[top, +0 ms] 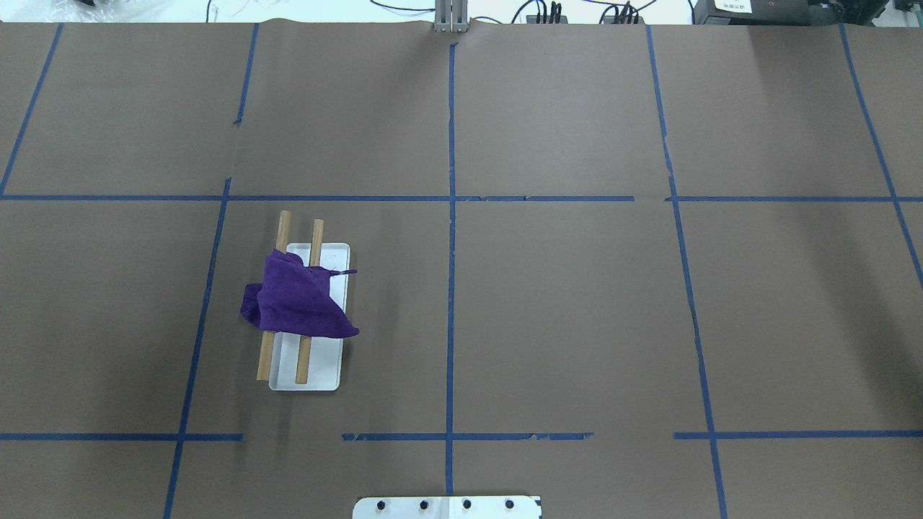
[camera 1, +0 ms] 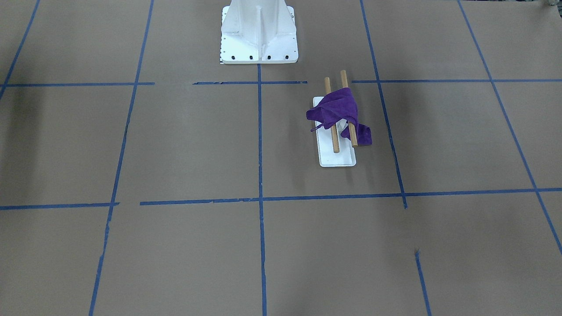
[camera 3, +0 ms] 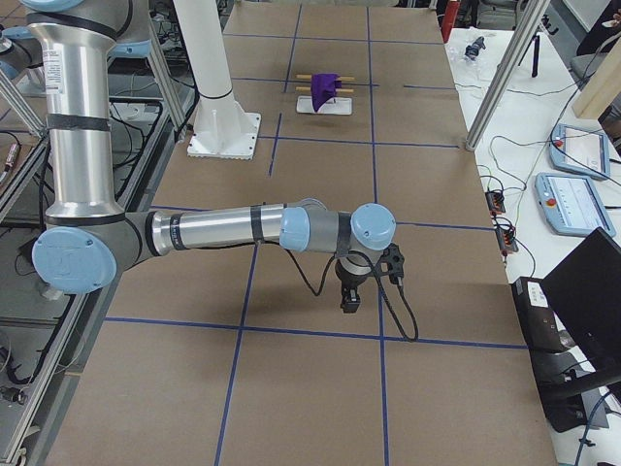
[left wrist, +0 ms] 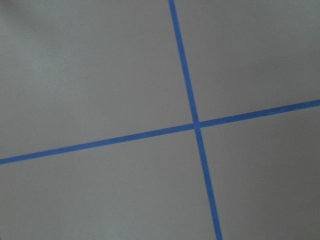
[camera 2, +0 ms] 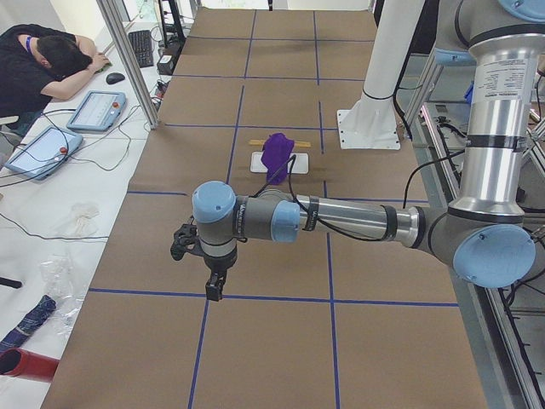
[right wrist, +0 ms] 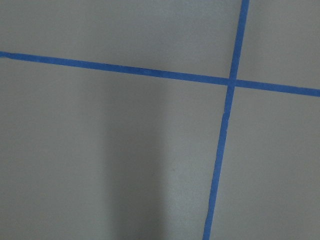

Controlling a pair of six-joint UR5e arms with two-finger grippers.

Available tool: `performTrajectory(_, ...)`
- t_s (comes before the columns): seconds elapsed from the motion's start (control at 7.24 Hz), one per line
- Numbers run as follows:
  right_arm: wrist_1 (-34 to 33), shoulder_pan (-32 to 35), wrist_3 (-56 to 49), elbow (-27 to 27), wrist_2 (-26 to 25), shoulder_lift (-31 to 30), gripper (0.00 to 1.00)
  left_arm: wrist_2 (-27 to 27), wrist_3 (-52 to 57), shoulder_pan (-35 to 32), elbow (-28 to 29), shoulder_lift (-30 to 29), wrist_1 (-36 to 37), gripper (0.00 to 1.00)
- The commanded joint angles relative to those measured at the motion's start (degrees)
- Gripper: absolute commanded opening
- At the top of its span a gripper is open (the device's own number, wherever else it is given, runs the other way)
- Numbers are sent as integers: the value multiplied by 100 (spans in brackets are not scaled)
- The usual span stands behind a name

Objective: Hang towel on rack

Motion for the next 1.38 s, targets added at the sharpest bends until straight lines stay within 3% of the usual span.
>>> performTrajectory(0.0, 560, 46, 24, -157, -100, -93, 100, -88, -50, -37, 37, 13, 354, 100)
performTrajectory(0.28, 634, 99, 25, -227, -398, -128, 100, -123, -235, -29, 45, 31, 345, 100)
performTrajectory(1.24, 1047, 451, 753, -149, -426, -102, 100, -132, -253, -29, 10, 49, 284, 100)
